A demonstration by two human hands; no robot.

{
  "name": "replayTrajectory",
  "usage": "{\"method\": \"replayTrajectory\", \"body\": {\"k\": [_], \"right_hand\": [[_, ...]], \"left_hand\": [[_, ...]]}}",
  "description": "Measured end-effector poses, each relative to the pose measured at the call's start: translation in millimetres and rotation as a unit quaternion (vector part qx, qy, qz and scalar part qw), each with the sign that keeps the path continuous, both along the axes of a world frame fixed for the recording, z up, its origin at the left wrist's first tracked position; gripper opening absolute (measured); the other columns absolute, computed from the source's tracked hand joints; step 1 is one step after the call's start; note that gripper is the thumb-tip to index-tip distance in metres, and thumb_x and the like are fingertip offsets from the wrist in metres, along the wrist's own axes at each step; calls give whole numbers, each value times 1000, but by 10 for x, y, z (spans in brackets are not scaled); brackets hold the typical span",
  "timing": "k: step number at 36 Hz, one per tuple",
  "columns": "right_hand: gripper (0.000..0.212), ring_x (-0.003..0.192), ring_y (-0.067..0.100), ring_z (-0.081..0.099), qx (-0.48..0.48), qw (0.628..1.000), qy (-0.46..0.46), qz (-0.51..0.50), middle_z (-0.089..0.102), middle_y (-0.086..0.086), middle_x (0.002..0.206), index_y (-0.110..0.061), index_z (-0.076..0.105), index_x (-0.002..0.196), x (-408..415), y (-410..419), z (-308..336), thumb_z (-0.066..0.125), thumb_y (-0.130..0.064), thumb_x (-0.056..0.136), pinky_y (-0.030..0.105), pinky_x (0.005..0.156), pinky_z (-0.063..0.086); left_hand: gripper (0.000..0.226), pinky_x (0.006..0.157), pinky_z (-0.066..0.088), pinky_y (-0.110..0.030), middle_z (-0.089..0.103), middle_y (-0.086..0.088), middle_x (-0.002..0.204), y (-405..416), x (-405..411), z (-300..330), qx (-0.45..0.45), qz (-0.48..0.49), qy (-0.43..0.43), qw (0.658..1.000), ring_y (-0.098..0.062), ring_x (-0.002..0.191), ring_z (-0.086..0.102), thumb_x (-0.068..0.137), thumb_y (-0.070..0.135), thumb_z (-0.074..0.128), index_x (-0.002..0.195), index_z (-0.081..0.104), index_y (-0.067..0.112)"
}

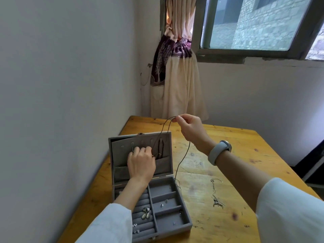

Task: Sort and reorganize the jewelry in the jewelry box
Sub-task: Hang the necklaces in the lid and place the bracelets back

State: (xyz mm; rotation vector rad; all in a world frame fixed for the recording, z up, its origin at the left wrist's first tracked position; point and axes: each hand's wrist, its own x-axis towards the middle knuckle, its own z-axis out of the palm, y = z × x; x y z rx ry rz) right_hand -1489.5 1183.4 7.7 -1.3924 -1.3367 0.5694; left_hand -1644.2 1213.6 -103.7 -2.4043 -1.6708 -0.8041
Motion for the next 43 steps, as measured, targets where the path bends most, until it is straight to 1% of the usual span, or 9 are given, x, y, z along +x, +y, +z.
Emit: {"method": "replayTrajectory", "body": {"k": [7, 10, 13, 17, 24, 29, 34, 40, 43], "right_hand": [[23, 39, 4, 32, -20, 986, -130, 97, 44, -10, 50, -9, 66, 98, -85, -46, 55, 47, -21, 95, 15, 40, 26], [20, 41, 3, 33, -15, 977, -178, 117, 47, -9, 53, -12, 66, 92, -132, -37, 108, 48, -19, 94, 14, 42, 28], [19, 41, 1, 37, -19, 969, -204, 135, 47, -9, 55, -12, 66, 91, -154, -43, 141, 48, -17, 94, 11, 43, 29], [19, 46, 3, 40, -7, 970, -211, 124, 50, -11, 58, -8, 67, 93, -129, -55, 123, 49, -15, 94, 14, 48, 33], [21, 47, -7, 48, 47, 976, -207, 52, 53, -12, 60, -2, 67, 102, -4, -64, 7, 53, -13, 91, 7, 47, 36], [17, 71, 1, 58, 49, 978, -203, -9, 71, 8, 91, -6, 69, 100, 107, -8, -280, 57, -11, 88, 15, 68, 48], [13, 74, 20, 63, 23, 970, -235, -59, 69, 8, 86, -9, 63, 97, 87, 27, -631, 57, -18, 89, 39, 67, 55], [19, 66, 24, 63, 49, 946, -292, -132, 68, 8, 74, -11, 60, 96, -55, 90, -854, 55, -29, 90, 16, 46, 33], [22, 60, 26, 61, 63, 938, -302, -158, 67, 9, 68, -10, 61, 95, -105, 142, -920, 53, -30, 91, 14, 44, 24]], "left_hand": [[55, 92, 44, -29, 49, -3, 131, -15, 11, 193, -43, -98, -192, 976, -19, 116, 49, 87, 30, 60, 136, 41, 14], [65, 91, 49, -37, 45, -3, 135, -31, 46, 341, -65, -130, -258, 955, -27, 105, 55, 86, 32, 61, 142, 32, 15], [70, 82, 49, -27, 50, -1, 125, -48, 98, 465, -91, -143, -308, 936, -13, 78, 56, 86, 32, 62, 144, 26, 17], [33, 64, 44, -11, 60, 5, 76, -59, 104, 511, -112, -170, -351, 914, -1, 65, 52, 89, 23, 59, 121, 58, 14], [9, 66, 48, -12, 66, 8, 80, -120, -51, 485, -188, -204, -413, 868, -7, 75, 61, 88, 19, 60, 93, 65, 23], [10, 78, 50, -21, 67, 7, 86, -13, -216, 398, -167, -159, -356, 905, -7, 84, 62, 87, 17, 63, 93, 68, 22], [12, 67, 36, -4, 63, 6, 86, 36, -230, 380, -36, -84, -292, 952, -6, 78, 56, 88, 16, 60, 97, 68, 12], [3, 60, 46, -30, 67, -5, 73, 155, -117, 262, 106, -37, -180, 977, -20, 69, 60, 80, 11, 70, 81, 68, 9], [6, 62, 41, -33, 66, -3, 69, 218, -53, 200, 170, 26, -110, 979, -22, 67, 59, 77, 16, 73, 76, 68, 12]]}}
